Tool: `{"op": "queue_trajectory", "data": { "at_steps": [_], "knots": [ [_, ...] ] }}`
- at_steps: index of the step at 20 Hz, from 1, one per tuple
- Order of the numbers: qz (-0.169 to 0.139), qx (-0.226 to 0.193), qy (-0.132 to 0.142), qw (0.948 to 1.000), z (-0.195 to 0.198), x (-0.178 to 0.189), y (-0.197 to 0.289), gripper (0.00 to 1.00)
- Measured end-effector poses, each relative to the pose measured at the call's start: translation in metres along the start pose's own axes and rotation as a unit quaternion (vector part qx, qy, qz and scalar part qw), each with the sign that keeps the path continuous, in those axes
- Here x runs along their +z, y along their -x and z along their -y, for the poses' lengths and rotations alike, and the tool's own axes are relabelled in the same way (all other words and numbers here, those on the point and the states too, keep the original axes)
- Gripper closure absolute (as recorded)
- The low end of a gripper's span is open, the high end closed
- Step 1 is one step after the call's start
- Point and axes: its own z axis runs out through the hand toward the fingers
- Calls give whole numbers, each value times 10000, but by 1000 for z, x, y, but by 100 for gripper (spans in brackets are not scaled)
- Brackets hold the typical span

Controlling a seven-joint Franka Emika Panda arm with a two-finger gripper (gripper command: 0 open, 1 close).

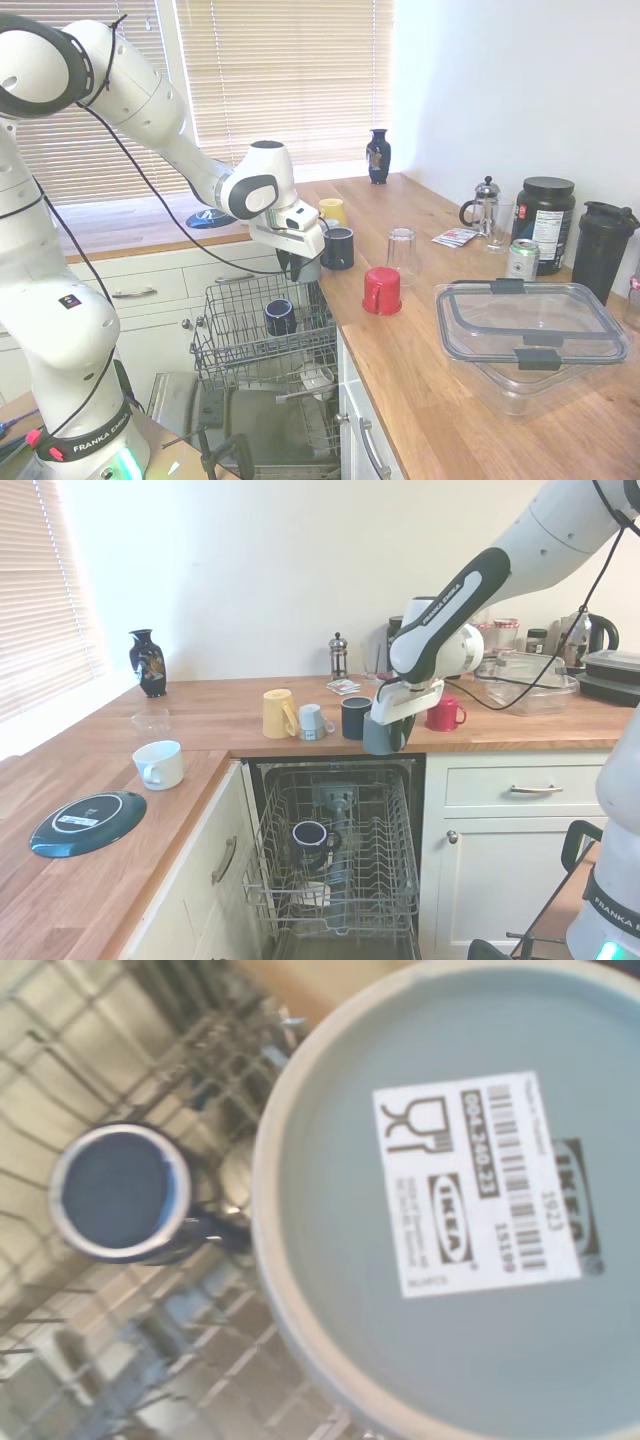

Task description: Unload a mug from dishwasher

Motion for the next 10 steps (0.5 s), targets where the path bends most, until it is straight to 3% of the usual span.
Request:
{"op": "queue_trajectory", "data": {
  "at_steps": [10],
  "knots": [
    [24,142,-71,9999,-48,-3,-32,100]
  ]
}}
